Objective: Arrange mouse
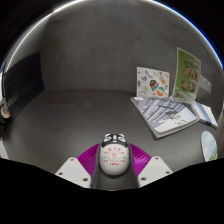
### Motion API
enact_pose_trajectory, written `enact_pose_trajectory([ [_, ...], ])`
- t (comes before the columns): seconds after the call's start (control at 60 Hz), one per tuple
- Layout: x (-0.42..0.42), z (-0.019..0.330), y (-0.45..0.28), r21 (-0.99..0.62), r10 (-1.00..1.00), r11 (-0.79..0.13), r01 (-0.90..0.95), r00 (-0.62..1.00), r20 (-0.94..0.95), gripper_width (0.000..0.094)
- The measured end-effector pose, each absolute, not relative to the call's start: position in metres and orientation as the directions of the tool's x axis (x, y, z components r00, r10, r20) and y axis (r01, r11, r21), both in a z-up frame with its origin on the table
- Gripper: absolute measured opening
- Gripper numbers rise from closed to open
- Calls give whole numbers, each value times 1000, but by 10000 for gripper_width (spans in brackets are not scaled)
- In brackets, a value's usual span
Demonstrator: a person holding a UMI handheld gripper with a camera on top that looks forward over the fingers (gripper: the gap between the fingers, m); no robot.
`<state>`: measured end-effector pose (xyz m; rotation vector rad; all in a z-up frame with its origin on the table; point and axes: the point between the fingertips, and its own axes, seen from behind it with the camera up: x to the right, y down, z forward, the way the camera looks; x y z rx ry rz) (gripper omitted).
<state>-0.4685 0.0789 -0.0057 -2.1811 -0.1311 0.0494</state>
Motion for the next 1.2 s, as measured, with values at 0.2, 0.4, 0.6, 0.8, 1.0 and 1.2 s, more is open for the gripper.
enact_pose_trajectory([
  [0.2, -481, 64, 64, -877, 229, -477, 48, 971, -72, 443],
  [0.4, -324, 203, 51, -965, 145, -209, 159, 981, 130, 438],
  [0.6, -116, 153, 42, -949, -11, -289, 127, 991, 136, 435],
  [0.8, -46, 26, 47, -866, 1, -499, 35, 999, 39, 439],
  [1.0, -45, -3, 45, -840, 49, -542, -7, 998, -40, 465],
  [1.2, -46, -6, 24, -809, 118, -586, 48, 993, -27, 843],
])
